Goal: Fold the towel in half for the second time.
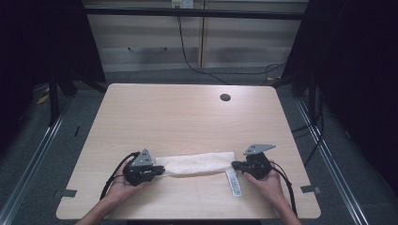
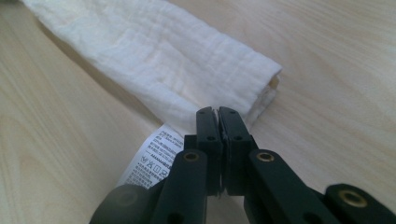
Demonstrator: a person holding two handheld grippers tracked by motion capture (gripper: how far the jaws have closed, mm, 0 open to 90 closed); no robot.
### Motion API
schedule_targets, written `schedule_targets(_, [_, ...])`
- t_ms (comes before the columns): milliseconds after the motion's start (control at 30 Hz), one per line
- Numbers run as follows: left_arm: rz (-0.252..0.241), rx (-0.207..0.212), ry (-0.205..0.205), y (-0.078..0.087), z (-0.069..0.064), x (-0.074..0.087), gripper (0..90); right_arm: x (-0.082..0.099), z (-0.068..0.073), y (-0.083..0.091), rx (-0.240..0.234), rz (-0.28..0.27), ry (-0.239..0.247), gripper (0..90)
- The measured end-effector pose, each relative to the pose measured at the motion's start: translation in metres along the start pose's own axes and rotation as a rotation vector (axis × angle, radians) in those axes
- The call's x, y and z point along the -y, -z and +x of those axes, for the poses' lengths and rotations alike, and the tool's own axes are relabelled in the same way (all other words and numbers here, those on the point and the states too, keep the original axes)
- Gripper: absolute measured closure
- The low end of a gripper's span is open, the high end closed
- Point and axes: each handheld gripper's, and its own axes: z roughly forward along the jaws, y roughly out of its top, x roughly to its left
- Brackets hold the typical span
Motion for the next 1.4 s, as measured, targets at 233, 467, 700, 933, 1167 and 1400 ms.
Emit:
schedule_targets(233, [-0.020,0.002,0.024,0.003,0.007,0.005,85.1,0.003,0.010,0.001,-0.008,0.014,0.020,88.1])
schedule_targets(467, [-0.041,0.032,0.057,0.009,0.008,0.012,84.6,0.008,0.021,0.003,-0.013,0.009,0.033,87.8])
schedule_targets(700, [-0.049,0.030,0.059,0.017,0.003,0.014,76.9,0.010,0.021,0.004,-0.044,-0.014,0.016,81.9])
schedule_targets(933, [-0.045,0.068,0.086,0.029,-0.006,0.018,62.9,0.009,0.026,0.008,-0.058,-0.038,0.008,71.8])
schedule_targets(1167, [-0.123,0.032,0.198,0.058,0.006,0.016,41.3,0.003,0.025,0.032,-0.083,-0.152,-0.048,57.9])
schedule_targets(1400, [-0.186,-0.060,0.278,0.086,0.029,0.021,36.6,0.003,0.004,0.055,0.004,-0.211,-0.103,47.0])
